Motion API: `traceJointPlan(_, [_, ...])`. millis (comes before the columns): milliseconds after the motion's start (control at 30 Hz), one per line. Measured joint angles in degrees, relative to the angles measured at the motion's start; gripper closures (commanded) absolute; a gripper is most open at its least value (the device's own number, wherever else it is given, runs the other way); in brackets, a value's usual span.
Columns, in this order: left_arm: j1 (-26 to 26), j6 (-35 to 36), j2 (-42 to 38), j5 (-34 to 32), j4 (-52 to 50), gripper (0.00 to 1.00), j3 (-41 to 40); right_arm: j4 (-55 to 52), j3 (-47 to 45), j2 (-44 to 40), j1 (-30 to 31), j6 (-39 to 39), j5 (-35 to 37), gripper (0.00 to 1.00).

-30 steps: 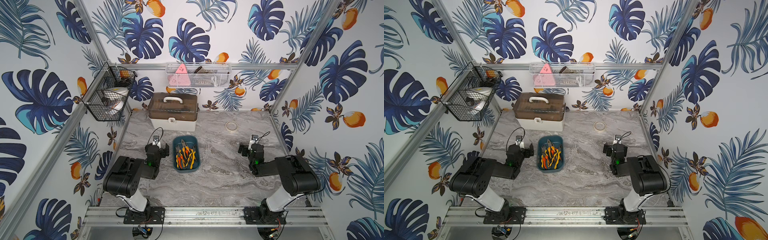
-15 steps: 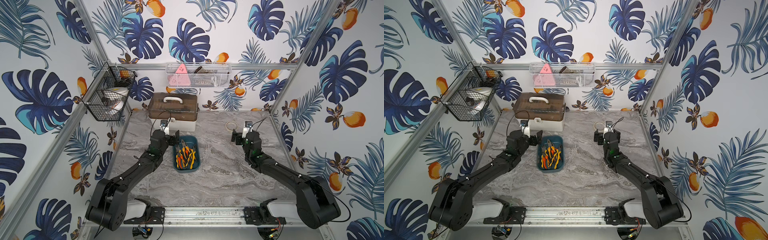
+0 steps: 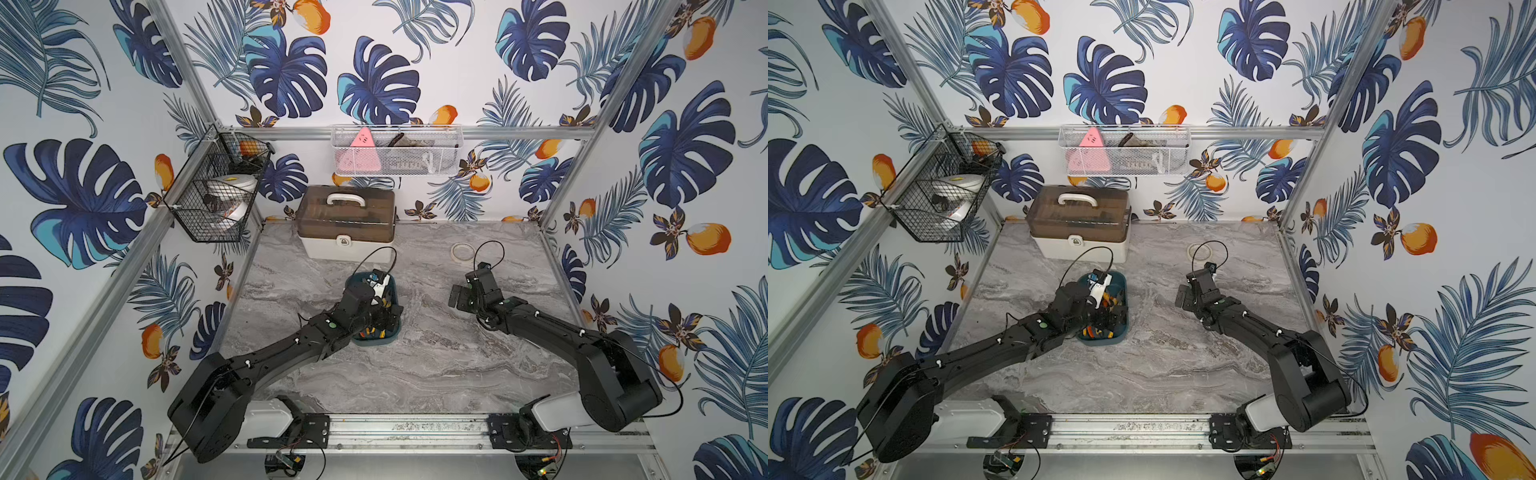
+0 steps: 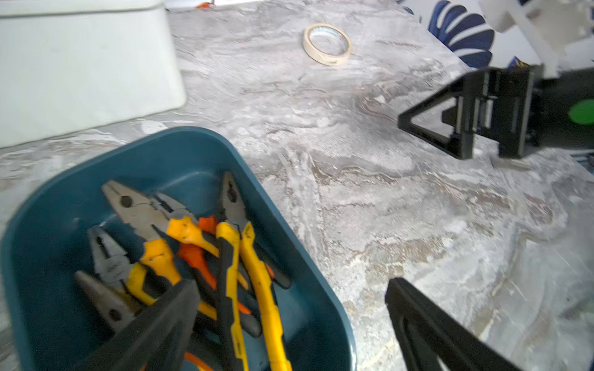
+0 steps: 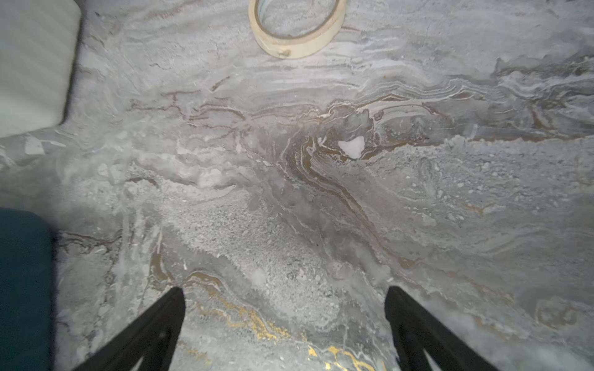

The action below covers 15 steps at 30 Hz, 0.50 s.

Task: Take the pliers out of the storage box
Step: Pick up the pliers from the storage box.

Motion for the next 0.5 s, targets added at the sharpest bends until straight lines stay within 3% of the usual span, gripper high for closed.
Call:
traceJointPlan(267, [-0.11,-0.09,-0.44,-1.25,-2.14,0.01,0.33,6.91,-5.81,-2.19,-0.28,4.79,6.16,0.00])
traceJointPlan(500, [-0.11,0.37,-7.54,-0.68,0.85,0.01,-5.44,9.57,-5.95,-2.99,-1.38,4.94,4.31,0.00])
